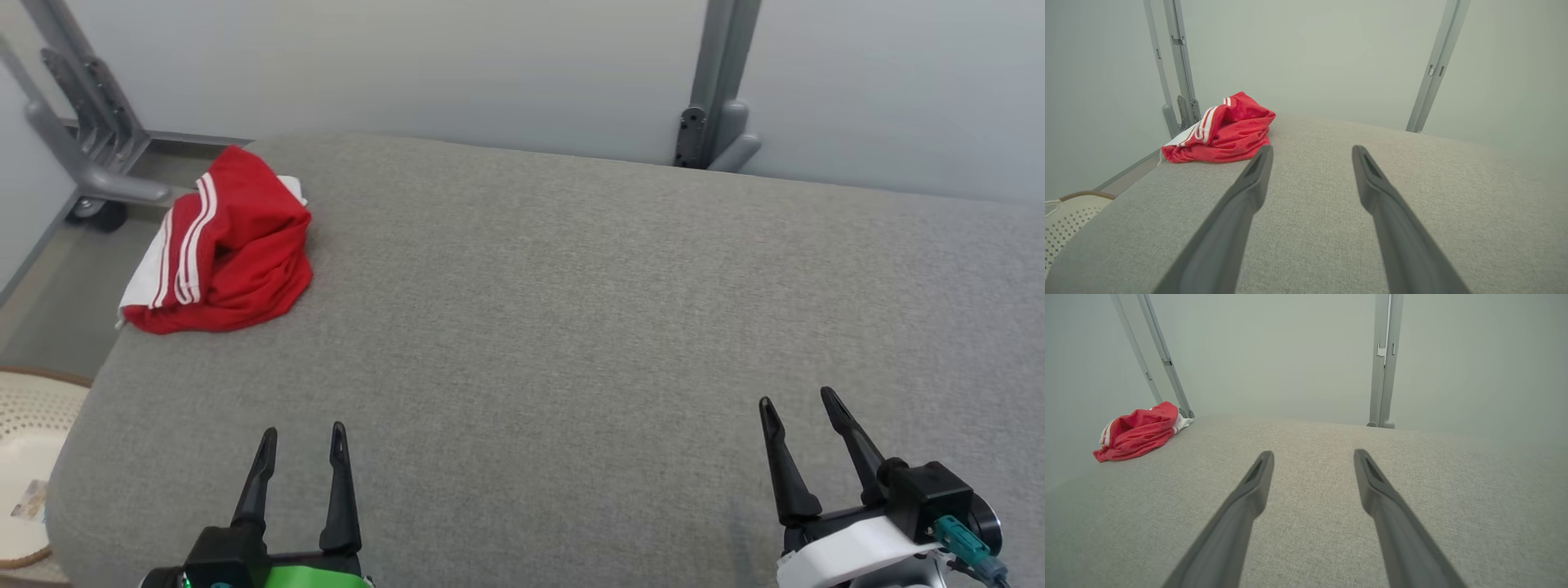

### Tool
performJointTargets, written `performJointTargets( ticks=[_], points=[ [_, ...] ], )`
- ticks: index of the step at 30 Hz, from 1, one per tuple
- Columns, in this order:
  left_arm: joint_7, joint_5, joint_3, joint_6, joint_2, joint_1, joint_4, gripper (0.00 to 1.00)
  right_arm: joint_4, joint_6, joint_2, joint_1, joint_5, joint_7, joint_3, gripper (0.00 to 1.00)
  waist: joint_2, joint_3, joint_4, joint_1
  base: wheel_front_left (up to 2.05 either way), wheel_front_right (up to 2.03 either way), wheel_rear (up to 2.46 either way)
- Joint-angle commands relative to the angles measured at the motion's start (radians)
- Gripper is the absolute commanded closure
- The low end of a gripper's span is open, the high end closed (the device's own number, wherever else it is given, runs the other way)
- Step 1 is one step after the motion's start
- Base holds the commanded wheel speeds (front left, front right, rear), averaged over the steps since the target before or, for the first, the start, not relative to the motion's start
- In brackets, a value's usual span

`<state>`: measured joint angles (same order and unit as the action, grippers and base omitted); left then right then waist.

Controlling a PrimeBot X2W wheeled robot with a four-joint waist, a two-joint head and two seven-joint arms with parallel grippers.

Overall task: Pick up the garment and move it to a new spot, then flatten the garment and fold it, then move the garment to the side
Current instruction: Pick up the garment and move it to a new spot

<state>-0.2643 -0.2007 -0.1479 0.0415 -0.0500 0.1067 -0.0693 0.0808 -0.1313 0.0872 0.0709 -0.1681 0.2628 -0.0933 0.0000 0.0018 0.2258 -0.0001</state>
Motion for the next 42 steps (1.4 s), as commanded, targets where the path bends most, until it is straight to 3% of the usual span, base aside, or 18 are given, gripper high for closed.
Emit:
performJointTargets(
  ticks=[1, 12, 19, 31, 37, 42],
  points=[
    [0.0, -0.012, 0.0, 0.007, -0.001, -0.018, 0.006, 0.0, -0.001, 0.001, 0.006, -0.007, -0.002, 0.003, 0.002, 0.0, 0.0, 0.021, 0.096, 0.0001, 0.0, 0.0, 0.0],
    [0.0, -0.021, -0.004, 0.027, -0.001, -0.018, 0.015, 0.0, 0.006, 0.001, 0.014, 0.002, -0.006, 0.003, -0.007, 0.0, 0.0, 0.026, 0.233, 0.0001, 0.0, 0.0, 0.0],
    [0.0, -0.024, -0.002, 0.029, -0.001, -0.014, 0.016, 0.0, 0.009, 0.001, 0.012, 0.005, -0.008, 0.003, -0.014, 0.0, 0.0, 0.027, 0.279, 0.0001, 0.0, 0.0, 0.0],
    [0.0, -0.064, 0.013, 0.033, -0.001, -0.086, 0.028, 0.0, -0.003, 0.001, 0.065, -0.019, -0.013, 0.003, -0.015, 0.0, 0.0, 0.112, 0.253, 0.0001, 0.0, 0.0, 0.0],
    [0.0, -0.084, 0.061, -0.004, -0.001, -0.256, -0.008, 0.0, -0.017, 0.001, 0.127, -0.061, -0.01, 0.003, -0.024, 0.0, 0.0, 0.228, 0.218, 0.0001, 0.0, 0.0, 0.0],
    [0.0, -0.128, 0.119, -0.047, 0.0, -0.475, -0.159, 0.0, -0.03, 0.001, 0.18, -0.125, -0.022, 0.003, -0.014, 0.0, 0.0, 0.342, 0.181, 0.0001, 0.0, 0.0, 0.0]
  ],
)
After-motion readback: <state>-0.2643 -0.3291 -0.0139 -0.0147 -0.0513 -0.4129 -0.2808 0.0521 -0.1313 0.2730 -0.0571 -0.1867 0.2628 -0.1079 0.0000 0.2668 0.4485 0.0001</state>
